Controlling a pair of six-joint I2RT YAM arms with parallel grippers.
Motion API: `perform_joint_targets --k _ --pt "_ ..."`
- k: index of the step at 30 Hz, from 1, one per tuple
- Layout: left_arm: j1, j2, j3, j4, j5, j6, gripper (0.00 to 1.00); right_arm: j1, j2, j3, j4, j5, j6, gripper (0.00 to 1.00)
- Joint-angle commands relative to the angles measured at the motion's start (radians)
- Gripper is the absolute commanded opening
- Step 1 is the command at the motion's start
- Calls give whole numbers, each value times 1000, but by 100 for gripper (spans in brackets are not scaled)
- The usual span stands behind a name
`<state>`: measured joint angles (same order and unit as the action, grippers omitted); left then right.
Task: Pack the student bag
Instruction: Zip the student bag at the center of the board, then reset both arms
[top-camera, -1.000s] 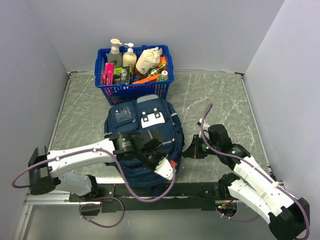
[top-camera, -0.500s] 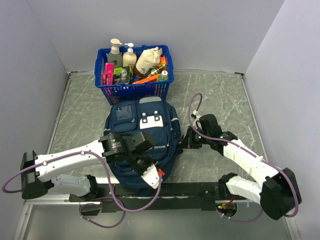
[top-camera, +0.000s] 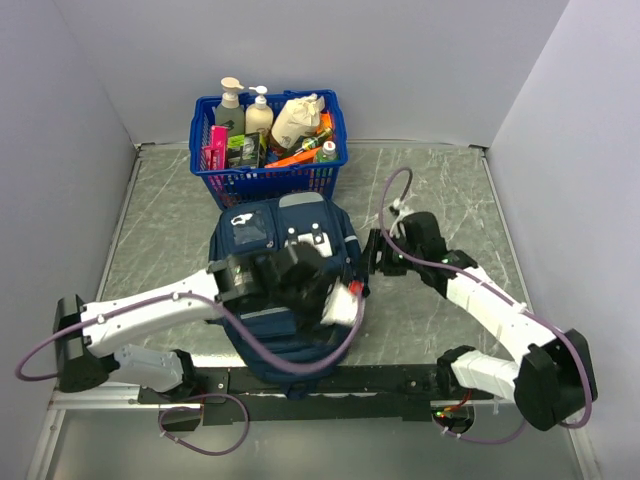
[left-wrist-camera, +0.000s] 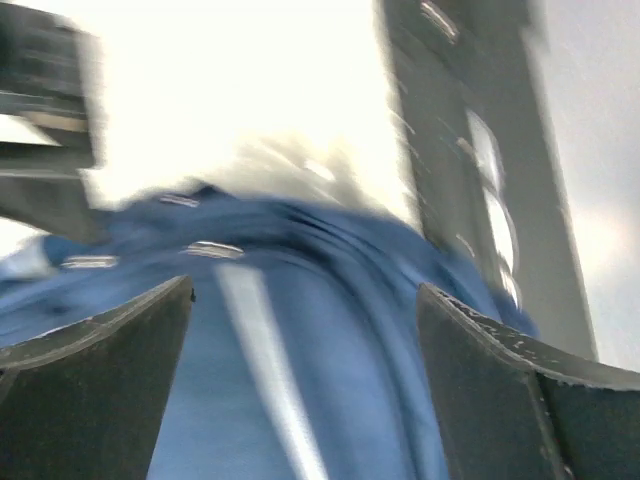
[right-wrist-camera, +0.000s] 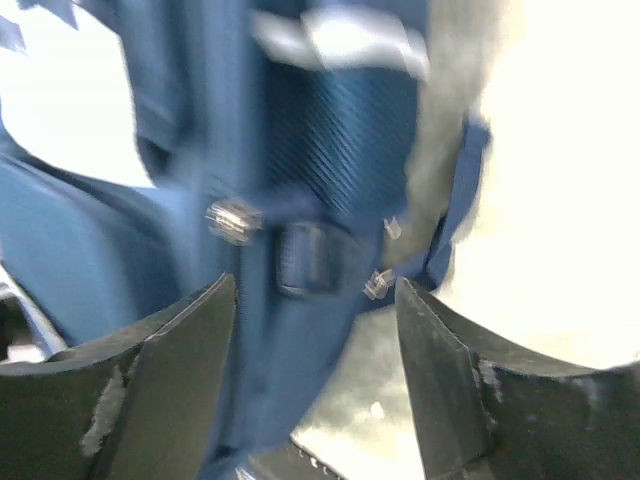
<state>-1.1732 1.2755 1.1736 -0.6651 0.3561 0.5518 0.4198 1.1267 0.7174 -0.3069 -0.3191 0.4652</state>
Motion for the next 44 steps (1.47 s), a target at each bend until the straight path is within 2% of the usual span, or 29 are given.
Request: perform_joint_targets --k 1,6,11,15,16,18,19,22,25,26,31,34,37,39,44 --pt "107 117 266 144 -79 -260 96 -39 -59 114 -15 13 -53 77" --pt "360 292 645 32 -63 -415 96 -131 -77 125 -35 -20 -34 84" --pt "594 295 724 24 -82 -444 96 -207 -45 181 -106 1 -25 85" --pt "821 185 658 70 -27 -530 96 -225 -42 191 -117 73 -17 87" --pt "928 165 641 74 -17 -539 96 -230 -48 198 -116 84 -19 97" --pt "1051 116 568 87 39 -607 96 -243 -48 208 -120 115 -30 100" --pt "1167 102 534 82 62 -613 96 -246 -45 220 -123 120 -30 100" --pt "1324 70 405 68 29 -581 96 -253 -39 220 -103 153 -22 100" --pt "1429 42 231 99 44 -563 96 -251 -64 194 -58 166 -10 100" --pt "1445 30 110 134 37 -563 96 -253 -71 186 -46 163 -5 100" --pt "1495 -122 -252 384 32 -566 96 -251 -120 137 -29 192 -7 100" --pt "1495 -202 -395 589 3 -613 96 -251 -146 113 -17 221 -17 100" --pt "1495 -193 -417 656 -22 -644 96 -251 -153 103 -5 242 -19 100" --pt "1495 -139 -407 657 -69 -653 96 -253 -140 112 -4 255 -17 100" --pt "1495 5 -335 618 -85 -659 96 -251 -120 119 8 267 -14 100"
